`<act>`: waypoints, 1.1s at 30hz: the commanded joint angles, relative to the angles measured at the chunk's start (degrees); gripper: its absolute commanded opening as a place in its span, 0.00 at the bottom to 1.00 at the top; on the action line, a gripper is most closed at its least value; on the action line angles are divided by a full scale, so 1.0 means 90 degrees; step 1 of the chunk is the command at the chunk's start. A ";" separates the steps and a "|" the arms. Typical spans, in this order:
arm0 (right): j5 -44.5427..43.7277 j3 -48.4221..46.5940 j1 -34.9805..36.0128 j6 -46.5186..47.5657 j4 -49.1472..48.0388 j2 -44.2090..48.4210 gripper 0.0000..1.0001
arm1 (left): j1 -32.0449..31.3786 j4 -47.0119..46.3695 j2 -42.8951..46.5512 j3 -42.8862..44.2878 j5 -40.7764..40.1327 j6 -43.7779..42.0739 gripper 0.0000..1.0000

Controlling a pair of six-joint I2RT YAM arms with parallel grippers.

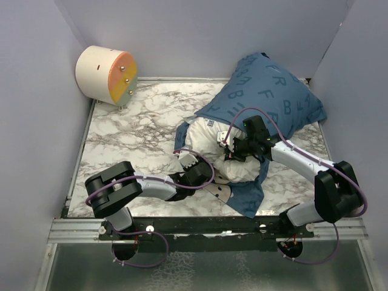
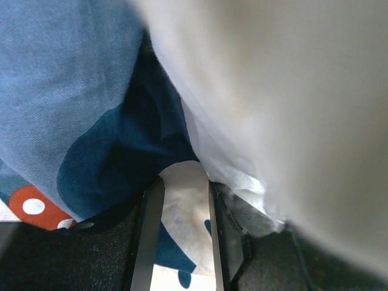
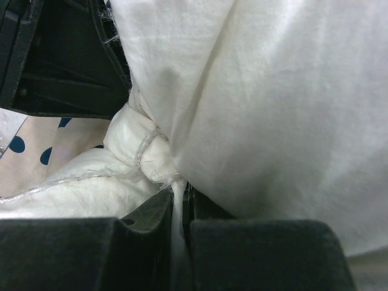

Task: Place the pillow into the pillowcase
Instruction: Stuff the pillow into the pillowcase.

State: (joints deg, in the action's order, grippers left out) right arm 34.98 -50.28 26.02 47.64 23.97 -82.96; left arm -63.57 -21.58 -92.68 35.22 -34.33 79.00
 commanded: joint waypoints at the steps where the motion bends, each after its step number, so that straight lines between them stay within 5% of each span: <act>1: -0.0226 0.0271 -0.0128 -0.0147 0.0505 -0.0181 0.03 | -0.0046 -0.0053 0.0147 0.0071 -0.0141 0.0235 0.38; 12: -0.0218 0.0262 -0.0128 -0.0137 0.0521 -0.0206 0.03 | -0.0195 0.0171 0.0762 0.0002 -0.0024 -0.0019 0.32; 24: -0.0190 0.0273 -0.0128 -0.0148 0.0554 -0.0205 0.03 | -0.0177 0.0054 0.0036 0.0061 -0.0035 0.0332 0.30; 33: -0.0180 0.0293 -0.0126 -0.0138 0.0582 -0.0211 0.03 | 0.0010 -0.0328 -0.0251 0.0294 -0.0073 0.0130 0.38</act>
State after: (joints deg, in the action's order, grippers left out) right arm 35.29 -50.22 26.02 47.66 23.99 -82.96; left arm -64.05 -22.98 -93.97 35.24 -33.89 78.94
